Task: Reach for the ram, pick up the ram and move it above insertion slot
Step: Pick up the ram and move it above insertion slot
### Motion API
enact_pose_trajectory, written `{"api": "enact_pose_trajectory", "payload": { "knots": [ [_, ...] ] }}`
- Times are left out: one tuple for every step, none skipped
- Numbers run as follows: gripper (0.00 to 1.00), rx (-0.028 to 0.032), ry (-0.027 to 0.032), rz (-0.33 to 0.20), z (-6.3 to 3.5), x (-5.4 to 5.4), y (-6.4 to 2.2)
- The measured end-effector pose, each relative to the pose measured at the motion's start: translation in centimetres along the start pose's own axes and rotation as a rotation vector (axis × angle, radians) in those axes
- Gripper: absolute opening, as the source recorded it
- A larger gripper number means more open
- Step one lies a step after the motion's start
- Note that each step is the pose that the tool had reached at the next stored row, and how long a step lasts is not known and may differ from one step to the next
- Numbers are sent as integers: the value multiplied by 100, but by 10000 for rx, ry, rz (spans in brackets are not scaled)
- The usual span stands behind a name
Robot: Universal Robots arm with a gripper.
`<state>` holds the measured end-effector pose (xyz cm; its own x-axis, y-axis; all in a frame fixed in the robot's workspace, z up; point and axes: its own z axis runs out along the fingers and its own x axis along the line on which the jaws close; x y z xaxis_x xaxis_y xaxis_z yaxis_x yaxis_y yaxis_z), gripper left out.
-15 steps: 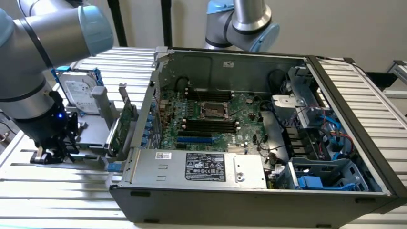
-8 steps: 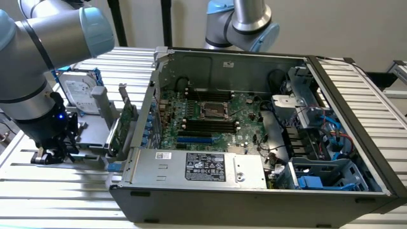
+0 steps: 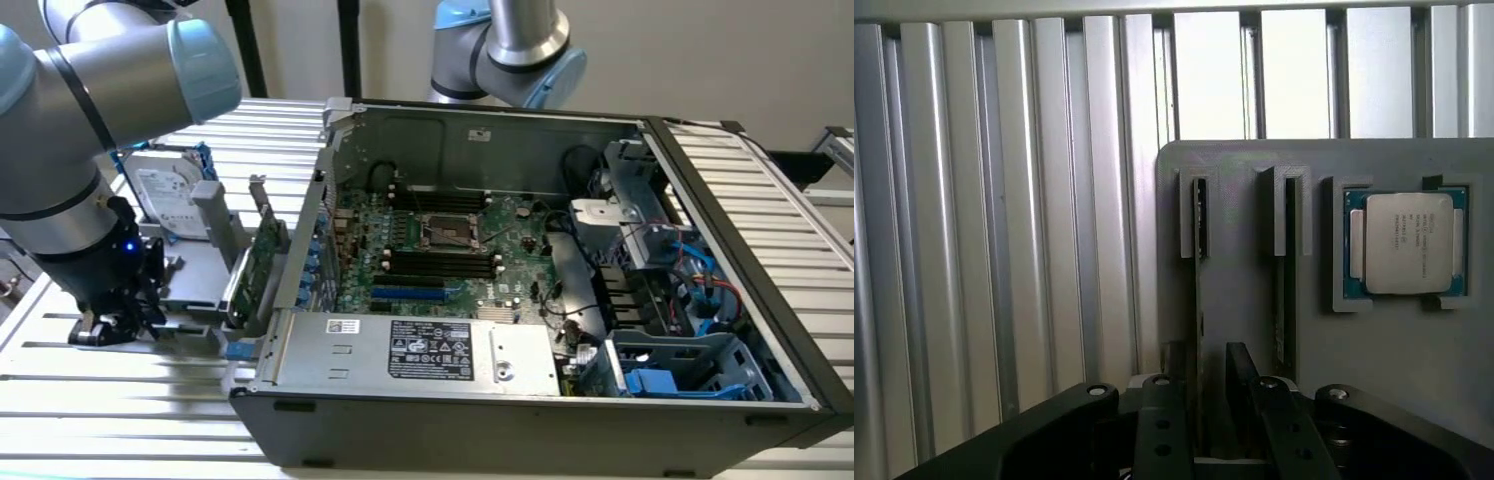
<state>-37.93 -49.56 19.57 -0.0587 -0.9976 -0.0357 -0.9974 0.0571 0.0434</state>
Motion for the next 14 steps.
{"api": "enact_pose_trajectory", "payload": {
  "knots": [
    [28, -1, 0, -1, 0, 0, 0],
    [22, -2, 2, -2, 0, 0, 0],
    [16, -2, 0, -2, 1, 0, 0],
    [16, -1, -1, -2, 1, 0, 0],
    [14, 0, -1, -2, 2, 0, 0],
    [14, -1, -1, -2, 1, 0, 0],
    [14, 0, -1, -2, 2, 0, 0],
    [14, 0, -1, -2, 2, 0, 0],
    [14, 0, -1, -2, 2, 0, 0],
    [14, 0, -1, -2, 2, 0, 0],
    [14, 0, -1, -2, 2, 0, 0],
    [14, 2, -2, -2, 1, 0, 0],
    [14, 3, -4, -2, -1, 0, 0],
    [14, 3, -3, -2, -5, 0, 0]
  ]
}}
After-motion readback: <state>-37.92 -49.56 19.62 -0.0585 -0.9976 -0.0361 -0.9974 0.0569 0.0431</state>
